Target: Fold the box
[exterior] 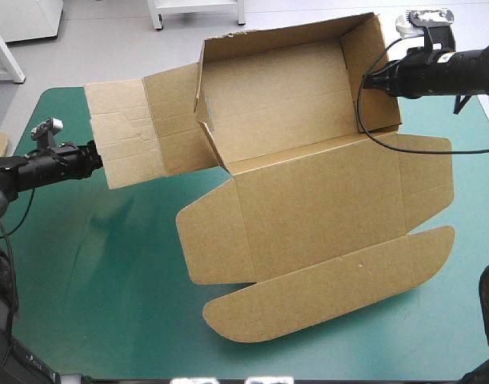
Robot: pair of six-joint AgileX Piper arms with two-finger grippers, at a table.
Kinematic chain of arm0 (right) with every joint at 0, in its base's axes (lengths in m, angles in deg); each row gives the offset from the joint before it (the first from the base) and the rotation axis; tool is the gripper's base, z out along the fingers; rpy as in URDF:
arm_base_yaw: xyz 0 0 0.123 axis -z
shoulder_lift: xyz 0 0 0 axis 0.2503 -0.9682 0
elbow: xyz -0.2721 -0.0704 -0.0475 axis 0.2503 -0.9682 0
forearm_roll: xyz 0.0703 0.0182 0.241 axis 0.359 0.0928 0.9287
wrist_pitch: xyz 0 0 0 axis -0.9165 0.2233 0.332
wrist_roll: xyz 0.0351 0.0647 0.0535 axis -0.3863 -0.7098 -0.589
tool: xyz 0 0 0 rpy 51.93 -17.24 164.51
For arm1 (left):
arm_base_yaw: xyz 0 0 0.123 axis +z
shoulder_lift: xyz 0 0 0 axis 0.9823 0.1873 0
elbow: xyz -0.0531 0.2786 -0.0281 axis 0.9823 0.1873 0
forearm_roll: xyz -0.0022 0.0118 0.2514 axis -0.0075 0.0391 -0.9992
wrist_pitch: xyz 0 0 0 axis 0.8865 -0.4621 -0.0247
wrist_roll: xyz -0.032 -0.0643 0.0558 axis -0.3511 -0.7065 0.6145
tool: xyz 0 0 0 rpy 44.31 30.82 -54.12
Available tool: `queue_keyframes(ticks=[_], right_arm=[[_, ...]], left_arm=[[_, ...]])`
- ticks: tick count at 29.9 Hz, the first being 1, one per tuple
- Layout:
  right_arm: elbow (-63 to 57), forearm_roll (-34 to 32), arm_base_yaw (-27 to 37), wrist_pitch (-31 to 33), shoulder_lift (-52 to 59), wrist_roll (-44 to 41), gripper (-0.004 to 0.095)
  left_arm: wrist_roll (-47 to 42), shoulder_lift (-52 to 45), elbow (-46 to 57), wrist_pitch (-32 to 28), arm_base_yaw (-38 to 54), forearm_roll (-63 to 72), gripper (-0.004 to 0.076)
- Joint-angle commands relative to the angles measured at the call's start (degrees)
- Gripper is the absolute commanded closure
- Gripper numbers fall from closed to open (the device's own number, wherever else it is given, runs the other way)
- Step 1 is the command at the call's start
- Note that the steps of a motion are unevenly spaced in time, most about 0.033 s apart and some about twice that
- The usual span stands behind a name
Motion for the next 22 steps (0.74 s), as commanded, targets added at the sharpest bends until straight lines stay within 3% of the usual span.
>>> queue_keyframes(ticks=[1,9,19,22], right_arm=[[1.9,4.5,0.5,-3.3,2.4,-0.5,0.0925],[1.7,4.6,0.5,-2.7,-0.3,-1.3,0.0925],[1.7,1.4,0.5,-3.5,-3.8,-2.0,0.0925],[1.7,0.9,0.5,-3.5,-4.7,-2.0,0.0925]], left_arm=[[5.6,-1.6,-1.4,6.8,-2.2,11.6,0.0322],[10.3,-1.5,-1.4,11.0,-11.4,17.5,0.0321],[12.5,-1.5,-1.4,23.9,-12.9,28.3,0.0321],[11.4,-1.6,-1.4,23.9,-13.5,29.1,0.0321]])
